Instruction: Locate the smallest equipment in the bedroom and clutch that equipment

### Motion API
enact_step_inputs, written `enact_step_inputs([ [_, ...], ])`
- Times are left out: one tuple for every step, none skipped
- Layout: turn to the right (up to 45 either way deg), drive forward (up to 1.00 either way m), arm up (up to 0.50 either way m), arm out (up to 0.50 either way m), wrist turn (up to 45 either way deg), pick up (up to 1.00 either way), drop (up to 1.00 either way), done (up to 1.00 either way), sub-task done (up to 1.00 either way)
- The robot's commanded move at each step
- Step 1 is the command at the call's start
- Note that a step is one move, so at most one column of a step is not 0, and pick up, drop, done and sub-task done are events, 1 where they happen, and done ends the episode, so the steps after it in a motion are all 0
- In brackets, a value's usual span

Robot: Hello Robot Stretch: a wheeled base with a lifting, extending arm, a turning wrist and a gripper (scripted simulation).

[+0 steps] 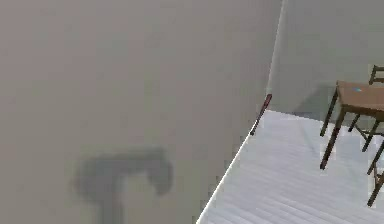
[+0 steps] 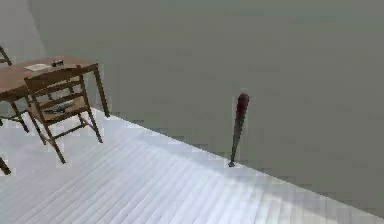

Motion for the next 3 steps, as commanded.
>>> enact_step_inputs([
  [-45.0,0.0,0.0,0.0,0.0,0.0,0.0,0.0,0.0],
  [-45.0,0.0,0.0,0.0,0.0,0.0,0.0,0.0,0.0],
  [-45.0,0.0,0.0,0.0,0.0,0.0,0.0,0.0,0.0],
])
